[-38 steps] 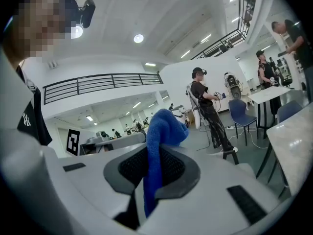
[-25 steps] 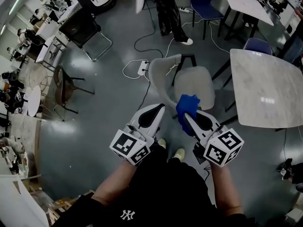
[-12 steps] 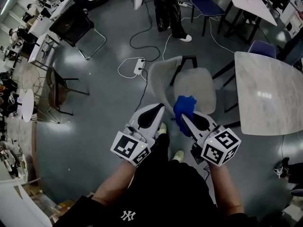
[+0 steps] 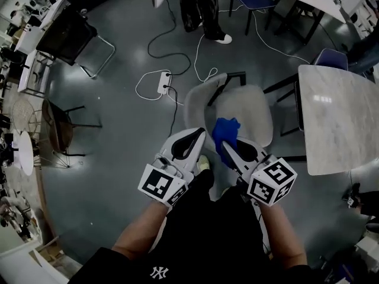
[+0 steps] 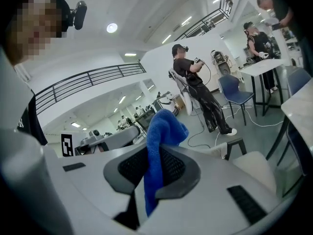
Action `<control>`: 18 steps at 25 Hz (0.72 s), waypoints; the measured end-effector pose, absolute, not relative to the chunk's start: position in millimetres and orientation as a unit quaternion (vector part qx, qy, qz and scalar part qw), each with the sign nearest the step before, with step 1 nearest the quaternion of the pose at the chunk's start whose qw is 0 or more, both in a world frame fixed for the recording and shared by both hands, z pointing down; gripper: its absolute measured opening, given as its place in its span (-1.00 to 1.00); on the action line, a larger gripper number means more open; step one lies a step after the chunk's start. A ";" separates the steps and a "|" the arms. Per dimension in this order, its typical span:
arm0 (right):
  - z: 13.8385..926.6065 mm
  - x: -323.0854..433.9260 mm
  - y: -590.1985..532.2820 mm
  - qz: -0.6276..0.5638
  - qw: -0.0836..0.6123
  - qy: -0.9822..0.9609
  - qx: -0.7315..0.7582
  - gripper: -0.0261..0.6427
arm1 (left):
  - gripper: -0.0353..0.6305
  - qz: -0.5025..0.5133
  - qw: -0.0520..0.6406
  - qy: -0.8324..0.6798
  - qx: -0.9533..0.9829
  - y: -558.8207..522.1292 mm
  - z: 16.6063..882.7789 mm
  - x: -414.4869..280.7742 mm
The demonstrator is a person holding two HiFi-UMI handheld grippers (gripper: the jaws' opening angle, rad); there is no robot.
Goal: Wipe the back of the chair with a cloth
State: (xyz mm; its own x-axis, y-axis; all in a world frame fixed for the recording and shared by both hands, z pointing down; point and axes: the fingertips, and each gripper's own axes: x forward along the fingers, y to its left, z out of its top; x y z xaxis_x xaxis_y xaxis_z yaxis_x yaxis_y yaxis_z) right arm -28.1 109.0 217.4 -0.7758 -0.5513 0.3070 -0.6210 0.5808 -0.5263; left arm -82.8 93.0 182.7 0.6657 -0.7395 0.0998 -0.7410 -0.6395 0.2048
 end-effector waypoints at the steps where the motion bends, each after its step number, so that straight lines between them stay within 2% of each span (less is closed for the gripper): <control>1: 224.0 -30.6 100.2 0.320 0.055 -0.885 0.335 -0.74 | -0.87 0.007 0.114 -0.404 0.908 84.0 188.8 -84.9; 10: 297.9 -33.2 23.7 0.342 0.065 -0.865 0.361 -0.74 | -0.87 0.029 0.138 -0.400 0.906 6.6 257.4 -81.4; 18: 420.1 -34.0 -49.4 0.369 0.075 -0.856 0.354 -0.74 | -0.87 0.036 0.168 -0.422 0.890 -58.9 332.3 -74.5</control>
State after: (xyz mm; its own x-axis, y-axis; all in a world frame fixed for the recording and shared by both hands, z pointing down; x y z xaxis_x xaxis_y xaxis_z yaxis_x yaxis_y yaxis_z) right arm -34.0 -49.4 420.1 -0.7384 -0.5504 0.3896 -0.6611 0.4767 -0.5794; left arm -74.5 -58.9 332.3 0.6420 -0.7387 0.2055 -0.7627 -0.5878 0.2697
